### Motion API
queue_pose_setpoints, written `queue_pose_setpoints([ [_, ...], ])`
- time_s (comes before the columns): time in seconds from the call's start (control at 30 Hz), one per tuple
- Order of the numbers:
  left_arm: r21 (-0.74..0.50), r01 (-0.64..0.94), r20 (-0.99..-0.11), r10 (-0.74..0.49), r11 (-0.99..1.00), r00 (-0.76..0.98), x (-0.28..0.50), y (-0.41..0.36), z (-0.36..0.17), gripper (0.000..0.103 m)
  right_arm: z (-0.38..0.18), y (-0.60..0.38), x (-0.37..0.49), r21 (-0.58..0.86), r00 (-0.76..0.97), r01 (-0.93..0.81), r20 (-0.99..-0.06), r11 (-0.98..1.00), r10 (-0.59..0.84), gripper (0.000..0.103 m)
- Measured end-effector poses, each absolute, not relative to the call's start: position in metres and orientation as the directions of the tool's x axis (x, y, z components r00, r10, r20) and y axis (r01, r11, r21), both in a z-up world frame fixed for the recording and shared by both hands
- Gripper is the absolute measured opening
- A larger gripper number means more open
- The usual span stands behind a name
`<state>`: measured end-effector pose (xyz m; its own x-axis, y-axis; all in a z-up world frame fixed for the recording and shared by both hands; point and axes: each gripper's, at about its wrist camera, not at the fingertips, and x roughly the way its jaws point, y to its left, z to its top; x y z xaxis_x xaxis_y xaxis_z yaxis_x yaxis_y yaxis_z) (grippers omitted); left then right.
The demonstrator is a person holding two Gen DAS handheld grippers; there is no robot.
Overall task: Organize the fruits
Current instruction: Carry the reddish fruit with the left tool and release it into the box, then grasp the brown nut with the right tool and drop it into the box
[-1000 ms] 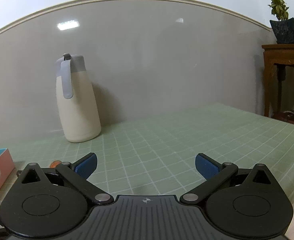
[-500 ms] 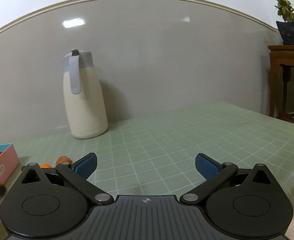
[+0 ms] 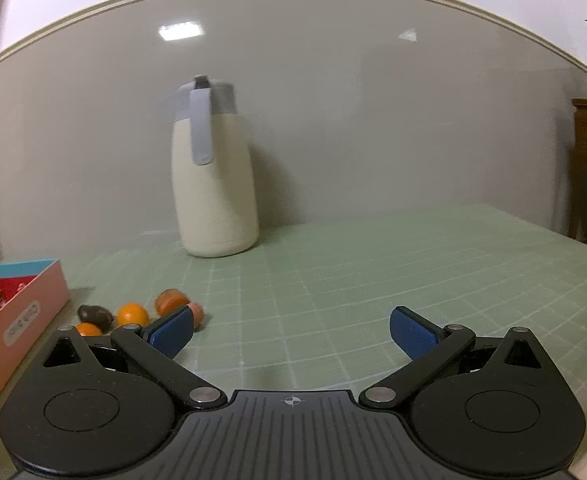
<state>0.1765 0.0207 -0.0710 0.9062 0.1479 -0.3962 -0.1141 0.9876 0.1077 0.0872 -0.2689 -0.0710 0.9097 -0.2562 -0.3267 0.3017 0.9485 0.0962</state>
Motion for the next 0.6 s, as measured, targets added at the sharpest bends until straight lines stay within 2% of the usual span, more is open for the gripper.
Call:
queue_pose_setpoints([
  [0.23, 0.114, -0.243, -0.451, 0.268, 0.963, 0.851, 0.186, 0.043, -0.076, 0.012, -0.073, -0.257, 0.094, 0.09, 0.915, 0.254, -0.345, 0.963, -0.209, 0.103],
  [0.27, 0.13, -0.256, -0.447, 0.287, 0.958, 0.847, 0.185, 0.042, -0.075, 0.018, -0.073, -0.255, 0.095, 0.091, 0.916, 0.248, -0.348, 0.965, -0.202, 0.103],
  [0.4, 0.12, -0.27, -0.443, 0.295, 0.955, 0.847, 0.18, 0.043, -0.073, 0.025, -0.074, -0.248, 0.097, 0.091, 0.92, 0.219, -0.352, 0.971, -0.175, 0.103],
  [0.5, 0.117, -0.271, -0.434, 0.294, 0.955, 0.852, 0.175, 0.043, -0.071, 0.043, -0.076, -0.243, 0.098, 0.093, 0.921, 0.189, -0.361, 0.978, -0.143, 0.103],
  [0.57, 0.075, -0.243, -0.429, 0.252, 0.967, 0.868, 0.171, 0.043, -0.068, 0.07, -0.076, -0.241, 0.099, 0.095, 0.921, 0.166, -0.369, 0.982, -0.12, 0.103],
  [0.6, 0.067, -0.237, -0.421, 0.243, 0.969, 0.874, 0.168, 0.041, -0.067, 0.076, -0.077, -0.24, 0.1, 0.096, 0.921, 0.154, -0.374, 0.983, -0.108, 0.103],
])
